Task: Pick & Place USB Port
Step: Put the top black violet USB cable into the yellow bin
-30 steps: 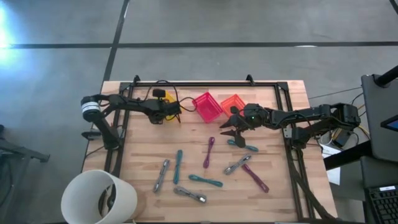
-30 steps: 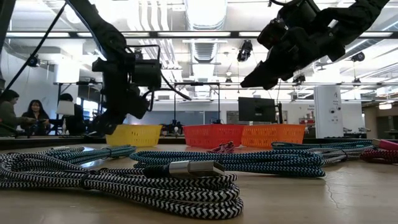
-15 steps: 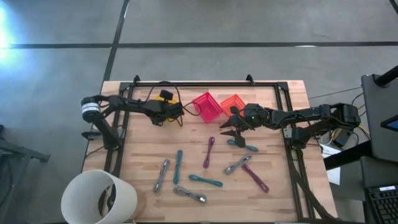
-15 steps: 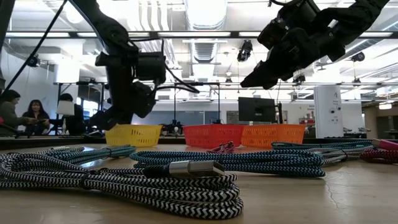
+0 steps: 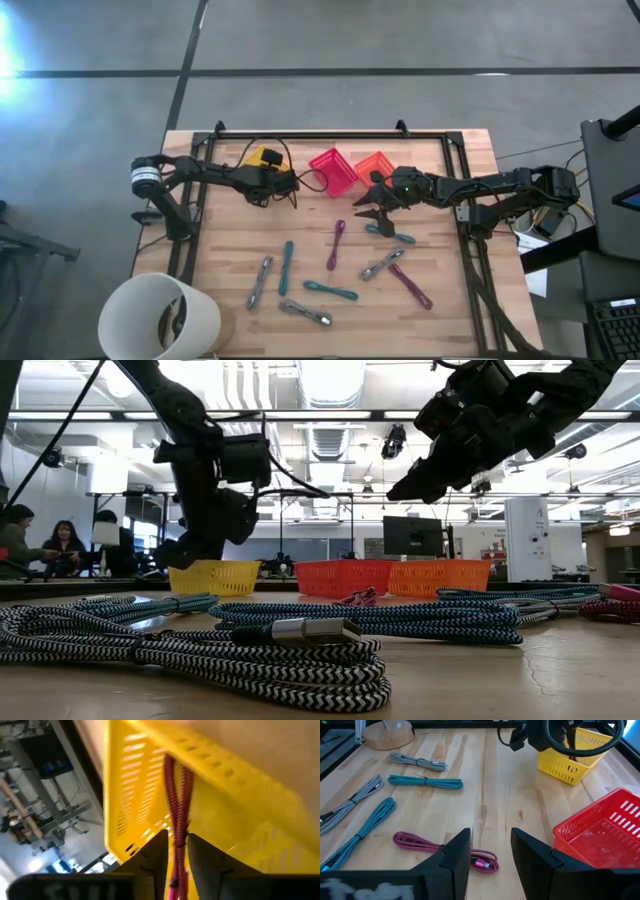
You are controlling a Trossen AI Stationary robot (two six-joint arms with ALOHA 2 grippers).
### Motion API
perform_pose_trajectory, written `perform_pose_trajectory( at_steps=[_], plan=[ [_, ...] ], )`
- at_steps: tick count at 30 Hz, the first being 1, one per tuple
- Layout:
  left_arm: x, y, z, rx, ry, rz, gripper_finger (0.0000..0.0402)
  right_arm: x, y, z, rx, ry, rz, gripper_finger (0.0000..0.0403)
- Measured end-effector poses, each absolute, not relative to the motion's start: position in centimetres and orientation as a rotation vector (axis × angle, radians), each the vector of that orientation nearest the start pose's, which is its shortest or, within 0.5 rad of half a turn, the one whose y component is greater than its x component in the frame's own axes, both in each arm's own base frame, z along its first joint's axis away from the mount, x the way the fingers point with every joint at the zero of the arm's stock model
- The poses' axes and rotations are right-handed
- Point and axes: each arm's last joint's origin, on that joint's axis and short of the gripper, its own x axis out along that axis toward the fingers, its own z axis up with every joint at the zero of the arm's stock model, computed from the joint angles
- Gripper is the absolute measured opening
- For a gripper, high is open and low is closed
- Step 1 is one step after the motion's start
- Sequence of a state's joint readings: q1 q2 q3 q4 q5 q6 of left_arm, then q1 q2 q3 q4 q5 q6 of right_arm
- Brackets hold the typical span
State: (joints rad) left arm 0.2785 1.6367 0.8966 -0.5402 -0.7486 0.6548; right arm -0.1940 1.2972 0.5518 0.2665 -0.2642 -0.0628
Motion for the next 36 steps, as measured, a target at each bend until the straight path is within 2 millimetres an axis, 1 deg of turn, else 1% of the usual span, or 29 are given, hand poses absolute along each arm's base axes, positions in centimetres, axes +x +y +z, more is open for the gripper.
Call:
perform_pose_trajectory(
  at_steps=[3, 7, 10, 13, 17, 20, 24, 27, 31, 33, 36],
  plan=[
    [26.8, 9.9, 16.5, 0.874, 1.577, 0.516, 0.0114, 25.1, -4.2, 19.1, 0.05, 0.464, 0.083, 0.0133],
    [26.9, 10.3, 17.2, 0.974, 1.607, 0.674, 0.0137, 25.1, -4.2, 19.1, 0.05, 0.464, 0.083, 0.0136],
    [27.3, 10.3, 17.9, 1.003, 1.6, 0.738, 0.0149, 25.1, -4.2, 19.1, 0.05, 0.464, 0.083, 0.0139],
    [28.0, 10.0, 18.8, 0.987, 1.547, 0.768, 0.0154, 25.1, -4.2, 19.1, 0.05, 0.464, 0.083, 0.0141],
    [29.5, 9.2, 20.6, 0.93, 1.426, 0.804, 0.0154, 25.1, -4.1, 19.1, 0.06, 0.465, 0.082, 0.0141],
    [30.6, 8.5, 22.2, 0.827, 1.308, 0.794, 0.0154, 25.1, -4.1, 19.2, 0.08, 0.465, 0.086, 0.014],
    [31.6, 7.6, 24.1, 0.573, 1.13, 0.692, 0.0154, 25.1, -3.9, 19.1, 0.084, 0.466, 0.092, 0.0142],
    [32.0, 7.1, 24.8, 0.385, 1.038, 0.596, 0.0153, 25.4, -3.4, 18.9, 0.055, 0.469, 0.122, 0.0146],
    [32.2, 6.6, 24.4, 0.224, 1.008, 0.462, 0.0153, 26.4, -2.3, 18.1, 0.028, 0.446, 0.185, 0.0154],
    [32.0, 6.3, 23.9, 0.155, 1.017, 0.409, 0.0153, 27.1, -1.6, 17.7, 0.019, 0.429, 0.241, 0.016],
    [31.6, 6.0, 22.9, 0.055, 1.039, 0.372, 0.0154, 28.3, -0.9, 17.1, 0.009, 0.456, 0.291, 0.017]
  ],
)
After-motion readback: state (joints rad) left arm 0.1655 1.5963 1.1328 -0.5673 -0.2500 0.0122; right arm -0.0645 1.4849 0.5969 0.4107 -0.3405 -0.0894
